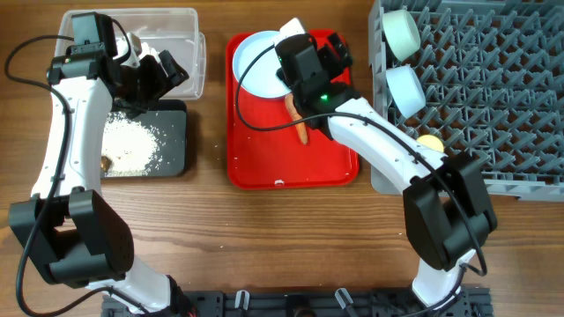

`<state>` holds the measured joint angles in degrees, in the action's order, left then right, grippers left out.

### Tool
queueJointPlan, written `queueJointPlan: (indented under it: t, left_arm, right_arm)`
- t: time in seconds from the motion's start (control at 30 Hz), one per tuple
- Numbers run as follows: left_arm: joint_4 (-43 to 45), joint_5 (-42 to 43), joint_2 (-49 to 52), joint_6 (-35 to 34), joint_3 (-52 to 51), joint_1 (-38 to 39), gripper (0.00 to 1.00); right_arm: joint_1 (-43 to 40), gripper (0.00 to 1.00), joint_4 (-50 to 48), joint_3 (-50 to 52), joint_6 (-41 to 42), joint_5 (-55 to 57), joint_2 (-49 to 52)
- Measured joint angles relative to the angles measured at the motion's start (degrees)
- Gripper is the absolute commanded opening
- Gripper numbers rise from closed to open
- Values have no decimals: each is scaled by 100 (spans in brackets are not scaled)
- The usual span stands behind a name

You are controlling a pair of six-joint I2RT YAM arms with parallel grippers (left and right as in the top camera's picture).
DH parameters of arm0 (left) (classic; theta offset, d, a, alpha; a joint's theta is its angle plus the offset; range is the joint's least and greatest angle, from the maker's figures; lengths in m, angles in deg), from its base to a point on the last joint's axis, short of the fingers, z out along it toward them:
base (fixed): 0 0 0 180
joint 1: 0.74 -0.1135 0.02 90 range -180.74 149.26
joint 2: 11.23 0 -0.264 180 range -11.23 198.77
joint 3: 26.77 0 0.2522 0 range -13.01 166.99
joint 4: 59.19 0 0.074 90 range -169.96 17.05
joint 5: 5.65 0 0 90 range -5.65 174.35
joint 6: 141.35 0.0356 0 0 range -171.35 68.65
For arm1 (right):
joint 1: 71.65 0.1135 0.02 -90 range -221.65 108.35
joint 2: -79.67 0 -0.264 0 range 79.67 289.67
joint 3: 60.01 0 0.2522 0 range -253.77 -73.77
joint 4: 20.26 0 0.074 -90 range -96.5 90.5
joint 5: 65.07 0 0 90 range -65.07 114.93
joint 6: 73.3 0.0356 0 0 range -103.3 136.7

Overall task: Sort waste into correct bins and load items into the dishwasher rack
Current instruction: 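Reach right gripper to the light blue plate and grasp its edge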

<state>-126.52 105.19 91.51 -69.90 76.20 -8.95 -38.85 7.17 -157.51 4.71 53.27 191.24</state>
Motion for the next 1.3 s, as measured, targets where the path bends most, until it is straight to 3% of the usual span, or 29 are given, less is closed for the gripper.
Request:
queueJointPlan:
  t: [0.2, 0.5, 0.67, 0.83, 0.97, 1.13, 1.3]
  left_arm:
    - [-2, 0, 0, 0, 0, -2, 100]
    - [-2, 0, 0, 0, 0, -2, 100]
    - [-4, 0, 0, 0, 0, -2, 100]
    - [-2, -2, 0, 0, 0, 0, 100]
    - [-4, 0, 0, 0, 0, -2, 100]
    - [-4, 0, 0, 0, 0, -2, 100]
    - [-4, 0, 0, 0, 0, -2, 100]
  right_arm:
    - [-48, 100, 960, 2, 1248, -1633, -380]
    - [-393, 100, 1014, -442, 2299, -2782, -1263]
    - [-984, 100, 640, -675, 2461, -3351, -1154]
    - [-1213, 99, 533, -684, 2481, -3560, -238]
    - [-1196, 88, 295, -669, 2439, -3781, 573]
    - [-1196, 84, 297, -667, 2433, -3777, 973]
    - [-1196, 54, 26, -629, 2538, -3759, 1204]
